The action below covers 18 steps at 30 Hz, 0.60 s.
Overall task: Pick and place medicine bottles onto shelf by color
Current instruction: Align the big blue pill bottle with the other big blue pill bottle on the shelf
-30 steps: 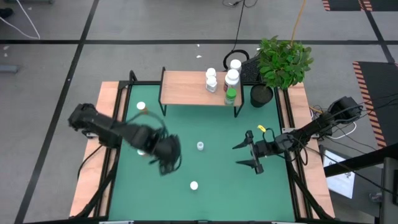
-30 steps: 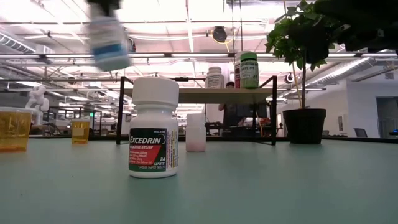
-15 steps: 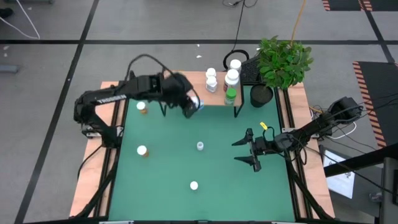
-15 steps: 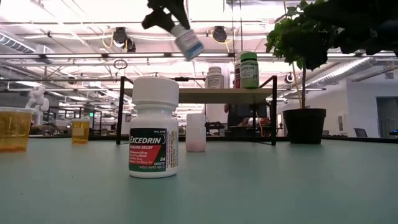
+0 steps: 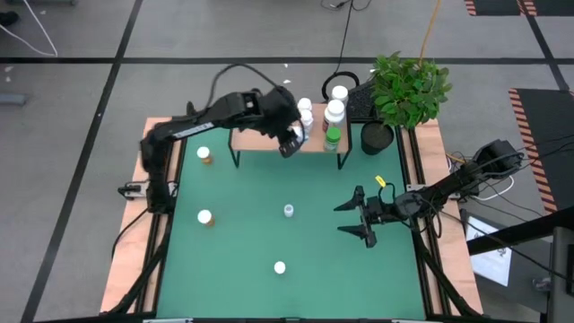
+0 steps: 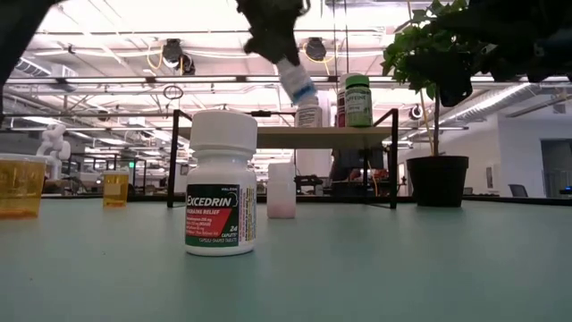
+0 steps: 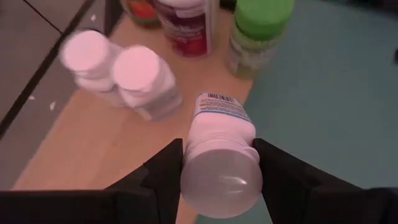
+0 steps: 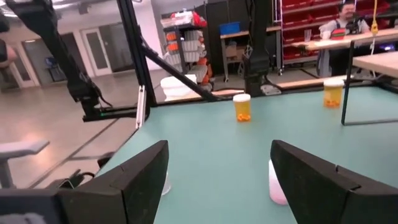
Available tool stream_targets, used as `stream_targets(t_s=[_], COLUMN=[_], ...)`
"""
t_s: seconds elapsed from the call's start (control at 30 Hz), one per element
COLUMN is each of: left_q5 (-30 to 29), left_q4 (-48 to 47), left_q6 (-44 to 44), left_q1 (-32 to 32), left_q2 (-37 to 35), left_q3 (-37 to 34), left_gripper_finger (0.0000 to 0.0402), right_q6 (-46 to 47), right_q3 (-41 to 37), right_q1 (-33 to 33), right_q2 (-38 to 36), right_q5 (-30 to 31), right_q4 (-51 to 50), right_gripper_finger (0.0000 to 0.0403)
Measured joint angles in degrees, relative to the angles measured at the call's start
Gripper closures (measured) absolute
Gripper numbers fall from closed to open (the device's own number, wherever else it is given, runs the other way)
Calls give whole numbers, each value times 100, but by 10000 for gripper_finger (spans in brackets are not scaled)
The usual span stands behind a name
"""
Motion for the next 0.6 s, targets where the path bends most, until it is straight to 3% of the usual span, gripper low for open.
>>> stream_targets(t_s=[0.23,0.6], left_q5=[-1,-3], left_q4=[-616,-512], left_q6=[875,1894], left_q1=[50,104], left_q2=[817,936], left_q3=[812,742], left_gripper_finger=[223,222], right_q6=[400,617], right_q3=[2,2], right_q1=[3,3], right_q2=[0,0], right_q5=[-11,-13], right_q4=[-325,-252], right_gripper_finger=[126,126])
